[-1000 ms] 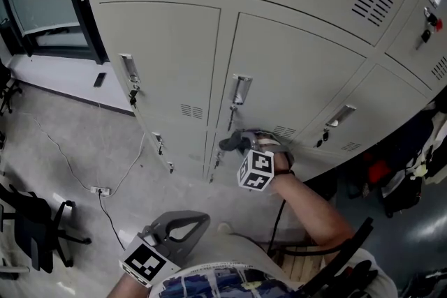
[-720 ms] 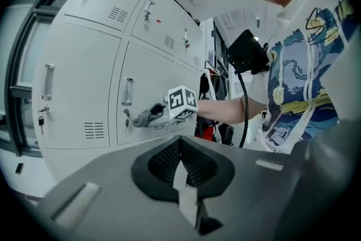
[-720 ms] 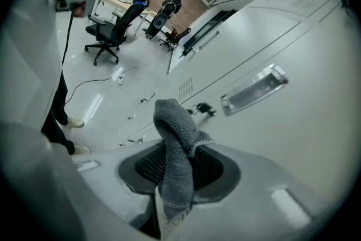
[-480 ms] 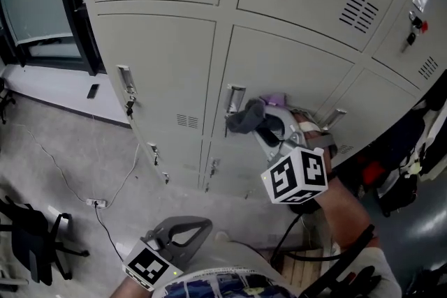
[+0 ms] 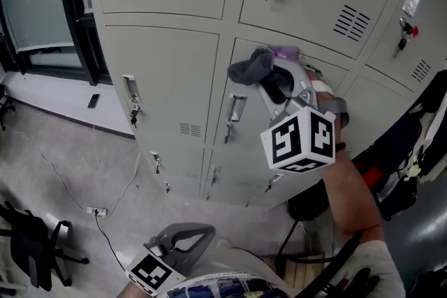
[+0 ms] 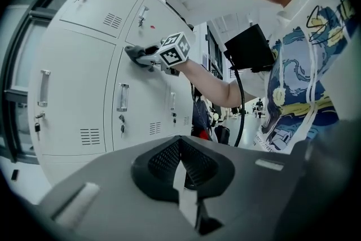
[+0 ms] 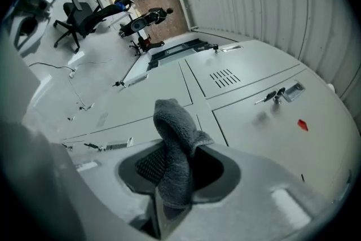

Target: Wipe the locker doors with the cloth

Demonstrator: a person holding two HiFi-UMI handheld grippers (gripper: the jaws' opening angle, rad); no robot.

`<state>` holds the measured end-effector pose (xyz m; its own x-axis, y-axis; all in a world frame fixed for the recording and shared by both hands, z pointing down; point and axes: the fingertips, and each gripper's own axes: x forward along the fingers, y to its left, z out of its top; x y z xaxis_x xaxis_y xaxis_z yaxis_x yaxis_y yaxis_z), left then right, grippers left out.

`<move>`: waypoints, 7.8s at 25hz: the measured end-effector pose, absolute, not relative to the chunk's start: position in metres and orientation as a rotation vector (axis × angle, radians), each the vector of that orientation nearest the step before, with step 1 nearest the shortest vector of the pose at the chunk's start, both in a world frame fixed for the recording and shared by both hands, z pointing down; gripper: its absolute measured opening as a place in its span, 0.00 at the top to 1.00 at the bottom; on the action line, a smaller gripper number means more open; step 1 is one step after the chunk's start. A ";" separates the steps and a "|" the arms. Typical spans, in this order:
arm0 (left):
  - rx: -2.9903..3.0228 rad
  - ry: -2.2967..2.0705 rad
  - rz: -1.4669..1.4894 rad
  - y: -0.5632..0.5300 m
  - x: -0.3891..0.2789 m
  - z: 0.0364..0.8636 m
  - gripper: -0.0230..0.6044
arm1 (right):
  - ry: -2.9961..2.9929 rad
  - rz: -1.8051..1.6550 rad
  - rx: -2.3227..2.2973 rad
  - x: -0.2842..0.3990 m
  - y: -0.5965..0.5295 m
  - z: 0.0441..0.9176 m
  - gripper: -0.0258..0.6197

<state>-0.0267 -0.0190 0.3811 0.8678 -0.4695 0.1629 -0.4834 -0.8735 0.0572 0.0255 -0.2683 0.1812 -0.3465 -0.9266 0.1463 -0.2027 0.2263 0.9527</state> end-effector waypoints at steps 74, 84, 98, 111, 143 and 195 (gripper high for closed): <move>2.922 -0.779 0.248 -0.013 -0.044 0.386 0.96 | -1.721 -1.059 0.938 -0.008 -0.287 0.280 0.78; 2.924 -0.775 0.252 -0.012 -0.040 0.388 0.96 | -1.684 -1.073 0.942 -0.009 -0.282 0.322 0.79; 2.897 -0.787 0.259 -0.011 -0.040 0.394 0.96 | -1.799 -0.912 0.822 -0.007 -0.276 0.384 0.79; 2.905 -0.727 0.279 -0.012 -0.030 0.398 0.96 | -1.733 -0.840 0.832 0.041 -0.260 0.439 0.79; 2.856 -0.810 0.313 -0.024 -0.039 0.404 0.96 | -1.719 -0.801 0.636 -0.001 -0.282 0.539 0.79; 2.890 -0.478 0.406 0.042 -0.071 0.436 0.96 | -2.331 0.015 1.135 0.005 -0.006 0.490 0.78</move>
<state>-0.0708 0.0419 0.4365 0.9108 -0.2880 0.2959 -0.3384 -0.9313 0.1350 0.0051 -0.0058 0.4904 -0.4979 -0.7261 0.4743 -0.7322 0.6450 0.2188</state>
